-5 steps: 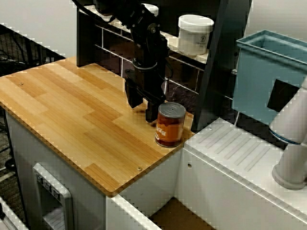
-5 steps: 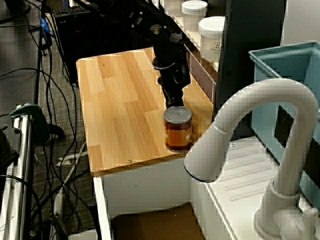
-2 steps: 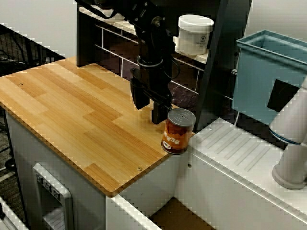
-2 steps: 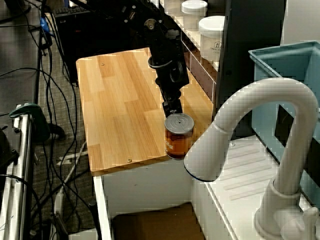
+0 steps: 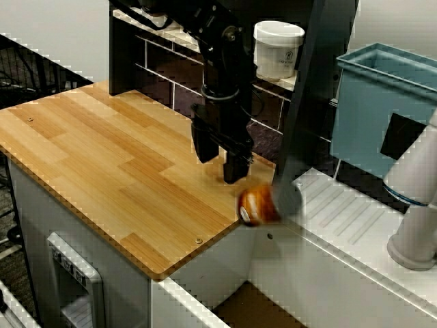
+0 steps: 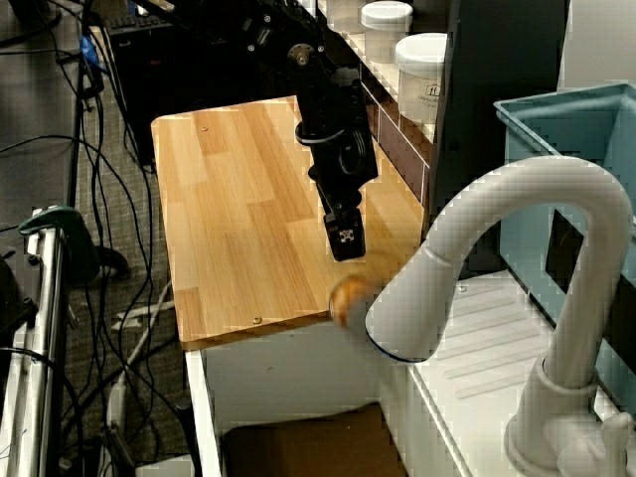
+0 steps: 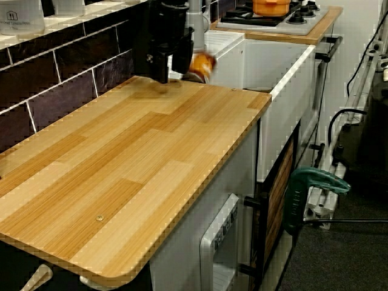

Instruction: Push into sink

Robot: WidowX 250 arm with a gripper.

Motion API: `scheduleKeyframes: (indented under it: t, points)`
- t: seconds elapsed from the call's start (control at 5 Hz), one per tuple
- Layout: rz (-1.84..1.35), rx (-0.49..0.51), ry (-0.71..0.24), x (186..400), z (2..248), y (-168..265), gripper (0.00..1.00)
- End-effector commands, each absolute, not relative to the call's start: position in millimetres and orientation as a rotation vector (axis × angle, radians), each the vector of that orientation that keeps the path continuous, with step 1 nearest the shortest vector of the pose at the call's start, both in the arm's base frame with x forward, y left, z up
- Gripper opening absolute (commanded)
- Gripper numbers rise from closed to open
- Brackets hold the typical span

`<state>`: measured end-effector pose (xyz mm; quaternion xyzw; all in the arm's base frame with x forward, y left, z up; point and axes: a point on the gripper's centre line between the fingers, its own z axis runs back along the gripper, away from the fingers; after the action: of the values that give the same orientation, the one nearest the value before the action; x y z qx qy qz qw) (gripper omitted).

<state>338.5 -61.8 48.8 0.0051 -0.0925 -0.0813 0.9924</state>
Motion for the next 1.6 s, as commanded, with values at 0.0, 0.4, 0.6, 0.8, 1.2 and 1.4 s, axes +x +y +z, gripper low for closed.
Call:
scheduleKeyframes:
  t: [0.0,0.4,0.6,0.8,1.2,1.4]
  points:
    - [-0.232,-0.035,-0.211,328,73,-100,1.0]
    - [-0.306,-0.048,-0.21,303,79,-123,1.0]
    - [-0.321,-0.038,-0.204,295,78,-123,1.0]
    - [-0.321,-0.038,-0.204,295,78,-123,1.0]
    - [-0.321,-0.038,-0.204,295,78,-123,1.0]
    - [-0.321,-0.038,-0.204,295,78,-123,1.0]
